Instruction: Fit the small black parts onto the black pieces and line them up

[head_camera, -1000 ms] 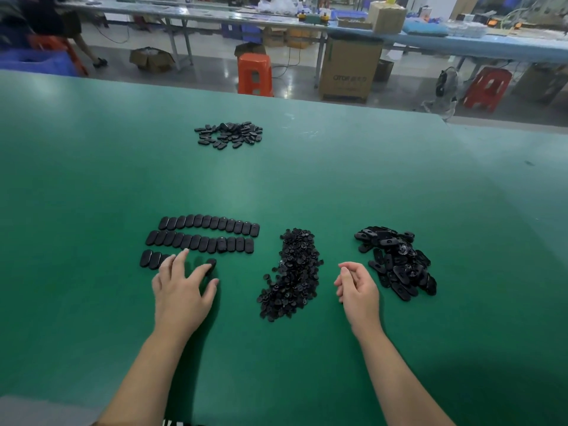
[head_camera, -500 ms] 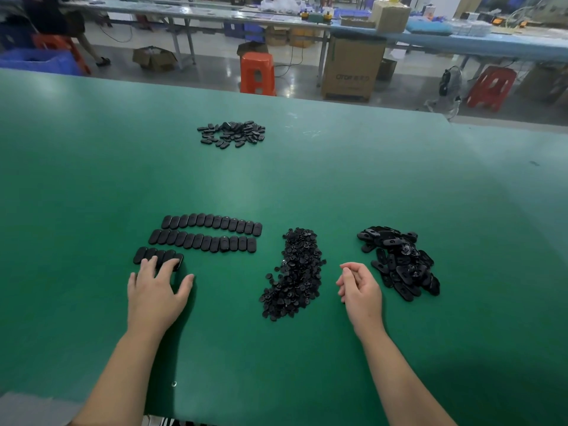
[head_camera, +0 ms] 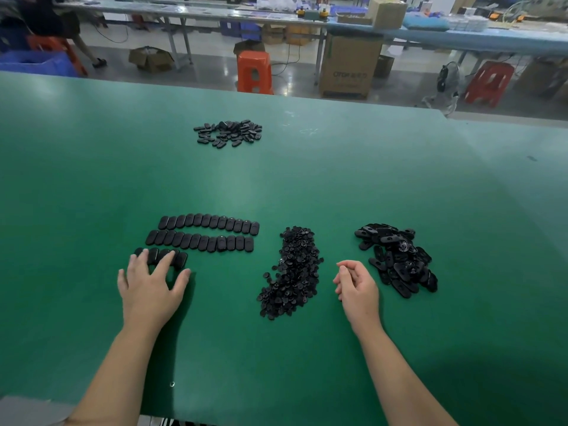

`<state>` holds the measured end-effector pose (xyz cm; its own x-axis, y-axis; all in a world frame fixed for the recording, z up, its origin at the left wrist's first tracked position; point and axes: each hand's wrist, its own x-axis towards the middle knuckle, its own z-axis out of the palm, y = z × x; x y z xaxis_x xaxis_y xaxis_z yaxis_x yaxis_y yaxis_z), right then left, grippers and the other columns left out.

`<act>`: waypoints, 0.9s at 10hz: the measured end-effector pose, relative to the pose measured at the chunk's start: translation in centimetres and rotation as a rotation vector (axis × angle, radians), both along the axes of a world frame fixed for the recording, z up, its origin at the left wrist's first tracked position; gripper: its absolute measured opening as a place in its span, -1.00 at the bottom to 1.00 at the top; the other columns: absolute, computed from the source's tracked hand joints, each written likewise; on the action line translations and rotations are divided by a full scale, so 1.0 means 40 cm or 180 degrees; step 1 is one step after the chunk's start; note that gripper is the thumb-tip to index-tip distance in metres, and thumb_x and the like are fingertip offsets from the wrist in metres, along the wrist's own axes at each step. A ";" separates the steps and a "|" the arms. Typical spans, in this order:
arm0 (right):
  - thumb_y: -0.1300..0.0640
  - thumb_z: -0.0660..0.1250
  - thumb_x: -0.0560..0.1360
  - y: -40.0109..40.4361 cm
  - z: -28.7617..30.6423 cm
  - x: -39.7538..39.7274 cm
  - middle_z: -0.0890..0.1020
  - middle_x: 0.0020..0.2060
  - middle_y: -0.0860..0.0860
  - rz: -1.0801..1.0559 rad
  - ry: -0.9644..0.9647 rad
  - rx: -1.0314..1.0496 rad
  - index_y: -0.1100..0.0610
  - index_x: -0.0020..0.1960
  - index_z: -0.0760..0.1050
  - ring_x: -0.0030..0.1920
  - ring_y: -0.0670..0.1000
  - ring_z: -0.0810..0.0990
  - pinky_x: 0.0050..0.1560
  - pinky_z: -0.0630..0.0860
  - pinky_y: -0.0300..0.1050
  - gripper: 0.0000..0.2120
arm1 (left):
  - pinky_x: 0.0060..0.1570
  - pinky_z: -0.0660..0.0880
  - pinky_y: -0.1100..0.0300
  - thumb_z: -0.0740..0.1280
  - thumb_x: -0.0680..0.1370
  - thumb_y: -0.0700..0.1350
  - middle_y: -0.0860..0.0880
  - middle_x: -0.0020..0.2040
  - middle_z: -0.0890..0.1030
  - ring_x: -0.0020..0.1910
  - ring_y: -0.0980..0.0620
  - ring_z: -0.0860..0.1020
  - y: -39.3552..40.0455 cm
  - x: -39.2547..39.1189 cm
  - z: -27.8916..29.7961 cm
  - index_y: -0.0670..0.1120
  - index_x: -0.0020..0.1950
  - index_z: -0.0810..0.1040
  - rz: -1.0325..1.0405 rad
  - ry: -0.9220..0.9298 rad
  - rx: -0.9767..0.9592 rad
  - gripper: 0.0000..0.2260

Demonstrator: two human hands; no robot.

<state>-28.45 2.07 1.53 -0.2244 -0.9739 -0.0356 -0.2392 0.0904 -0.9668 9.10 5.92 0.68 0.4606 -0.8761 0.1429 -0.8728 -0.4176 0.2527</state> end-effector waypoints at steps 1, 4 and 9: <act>0.17 0.25 0.66 -0.001 -0.003 -0.001 0.62 -0.31 -0.03 0.0017 0.0001 0.0005 0.03 0.00 0.55 -0.37 -0.12 0.50 -0.30 0.47 -0.09 -0.87 | 0.55 -0.15 -0.11 0.14 0.61 0.28 -0.18 0.62 0.10 0.62 -0.07 -0.04 -0.007 0.023 -0.002 0.07 0.58 0.27 0.0150 0.0233 0.0089 -0.42; 0.18 0.25 0.65 -0.002 -0.008 0.000 0.62 -0.32 -0.02 0.0021 0.0001 -0.0004 0.02 -0.01 0.55 -0.36 -0.08 0.51 -0.27 0.46 -0.04 -0.86 | 0.56 -0.12 -0.07 0.13 0.64 0.22 -0.13 0.59 0.23 0.60 -0.03 0.08 -0.018 0.018 -0.006 -0.05 0.60 0.22 -0.0023 0.0308 0.0016 -0.41; 0.18 0.25 0.65 0.001 -0.011 0.002 0.63 -0.33 -0.07 0.0052 0.0079 0.0001 0.01 -0.01 0.55 -0.38 -0.15 0.50 -0.36 0.42 -0.20 -0.85 | 0.06 0.55 0.03 0.28 0.65 -0.04 0.11 -0.06 0.57 -0.14 0.12 0.54 -0.088 -0.367 0.014 -0.02 0.14 0.66 -0.0920 0.1426 -0.0503 -0.81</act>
<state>-28.36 2.11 1.10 -0.2093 -0.9774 -0.0304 -0.2646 0.0866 -0.9605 -5.57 2.39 1.23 0.2504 -0.9596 0.1282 -0.7389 -0.1039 0.6658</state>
